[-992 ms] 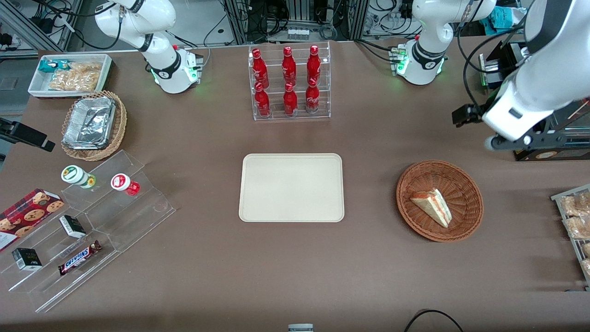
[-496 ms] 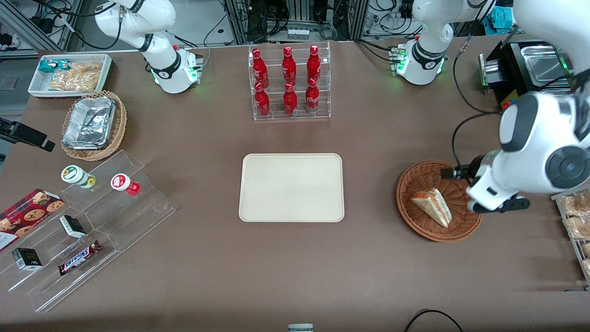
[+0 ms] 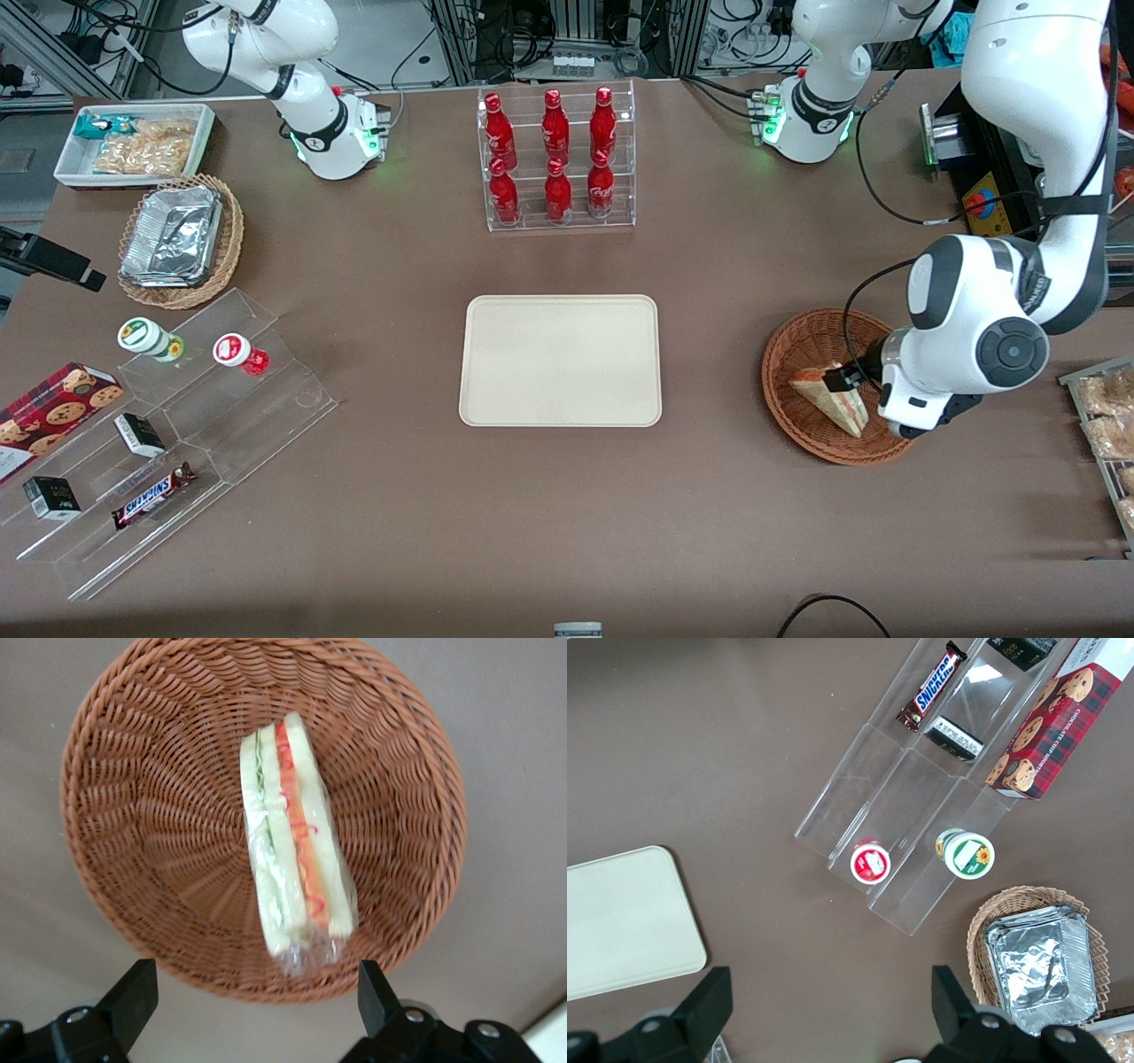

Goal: Place sandwich from basket to tray
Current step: 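Close the left gripper on the wrapped sandwich and lift it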

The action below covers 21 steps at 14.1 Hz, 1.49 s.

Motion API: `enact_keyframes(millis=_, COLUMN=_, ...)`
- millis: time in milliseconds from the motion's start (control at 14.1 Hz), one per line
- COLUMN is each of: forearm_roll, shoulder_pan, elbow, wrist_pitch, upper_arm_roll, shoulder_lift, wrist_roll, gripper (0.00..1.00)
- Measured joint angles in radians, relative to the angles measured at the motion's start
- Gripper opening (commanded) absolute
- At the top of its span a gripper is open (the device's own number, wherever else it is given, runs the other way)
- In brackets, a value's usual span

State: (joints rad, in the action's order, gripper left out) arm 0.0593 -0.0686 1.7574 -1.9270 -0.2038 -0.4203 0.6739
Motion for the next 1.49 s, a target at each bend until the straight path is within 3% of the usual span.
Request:
enact_keyframes(millis=850, forearm_roll=-0.005, shoulder_pan=-0.002, elbow=0.106, wrist_pitch=-0.224, upper_arm_roll=0.000, shoulder_lift=-0.053, wrist_roll=0.154, gripper=0.98)
enact_keyframes(millis=921, forearm_roll=-0.005, shoulder_pan=-0.002, elbow=0.126, wrist_pitch=-0.257, upper_arm_roll=0.000, shoulder_lift=-0.057, wrist_roll=0.156, gripper=0.90)
enact_keyframes(millis=1063, forearm_roll=-0.005, shoulder_pan=-0.002, elbow=0.154, wrist_pitch=-0.298, upper_arm_roll=0.000, shoulder_lift=-0.064, wrist_roll=0.158, gripper=0.54)
enact_keyframes(millis=1205, forearm_roll=-0.005, shoulder_pan=-0.002, elbow=0.158, wrist_pitch=-0.302, upper_arm_roll=0.000, shoulder_lift=-0.064, wrist_roll=0.161, gripper=0.28)
enact_keyframes(millis=1276, forearm_roll=-0.005, shoulder_pan=-0.002, elbow=0.158, wrist_pitch=-0.304, upper_arm_roll=0.000, shoulder_lift=-0.064, wrist_roll=0.161, gripper=0.21)
enact_keyframes(millis=1488, forearm_roll=-0.005, shoulder_pan=-0.002, elbow=0.154, wrist_pitch=-0.305, upper_arm_roll=0.000, shoulder_lift=-0.061, wrist_roll=0.162, gripper=0.17)
